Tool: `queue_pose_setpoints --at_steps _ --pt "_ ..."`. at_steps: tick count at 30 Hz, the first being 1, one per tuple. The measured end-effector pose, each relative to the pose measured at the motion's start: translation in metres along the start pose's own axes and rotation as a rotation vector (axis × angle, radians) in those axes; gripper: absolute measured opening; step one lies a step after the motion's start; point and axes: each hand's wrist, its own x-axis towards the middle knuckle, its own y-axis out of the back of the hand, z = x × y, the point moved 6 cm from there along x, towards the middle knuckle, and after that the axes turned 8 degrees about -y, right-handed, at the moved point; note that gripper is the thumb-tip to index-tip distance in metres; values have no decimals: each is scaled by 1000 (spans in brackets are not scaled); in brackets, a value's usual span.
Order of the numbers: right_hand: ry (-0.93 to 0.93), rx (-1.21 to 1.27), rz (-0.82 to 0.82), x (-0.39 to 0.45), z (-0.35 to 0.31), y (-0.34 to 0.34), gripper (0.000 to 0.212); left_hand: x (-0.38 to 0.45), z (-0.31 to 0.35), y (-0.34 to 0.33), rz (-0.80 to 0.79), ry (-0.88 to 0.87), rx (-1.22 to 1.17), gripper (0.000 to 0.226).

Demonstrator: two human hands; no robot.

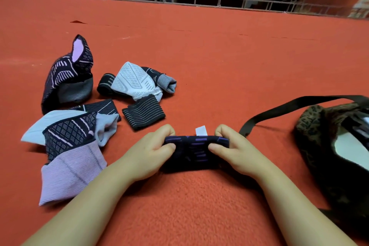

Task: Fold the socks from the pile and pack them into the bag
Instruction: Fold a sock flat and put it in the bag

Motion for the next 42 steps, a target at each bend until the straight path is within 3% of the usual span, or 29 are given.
queue_pose_setpoints --at_steps 5,7,9,12,15,18,21,25,29,34,39,42 --pt "-79 -9 266 1 -9 -2 17 -1 -14 -6 15 300 -225 7" --pt "-198 -116 288 2 -6 -5 16 -2 -19 -8 -73 354 -24 11" --pt "-312 -416 242 3 -2 -8 25 -3 -19 -7 -141 319 293 14" --pt "-418 -605 158 1 4 -1 33 -3 -20 -7 -147 316 370 24" --pt "-499 -523 34 -3 13 2 41 -5 -21 -12 -218 364 297 44" --pt "-532 -404 -41 -7 15 -1 49 -6 -19 -24 -333 385 269 43" --pt "-448 -281 -41 -10 9 -7 45 -9 -16 -30 -346 415 172 44" --pt "-351 276 122 -26 -2 -7 22 -6 4 -32 -47 401 -217 39" --pt "-325 448 352 -58 -1 23 23 6 41 -49 271 319 -674 36" --pt "-232 439 491 -108 -21 89 30 41 103 -70 382 189 -664 33" --pt "-201 287 560 -173 -30 161 48 77 182 -110 233 48 -540 23" --pt "-277 424 571 -207 -16 206 39 99 220 -140 160 -8 -494 14"
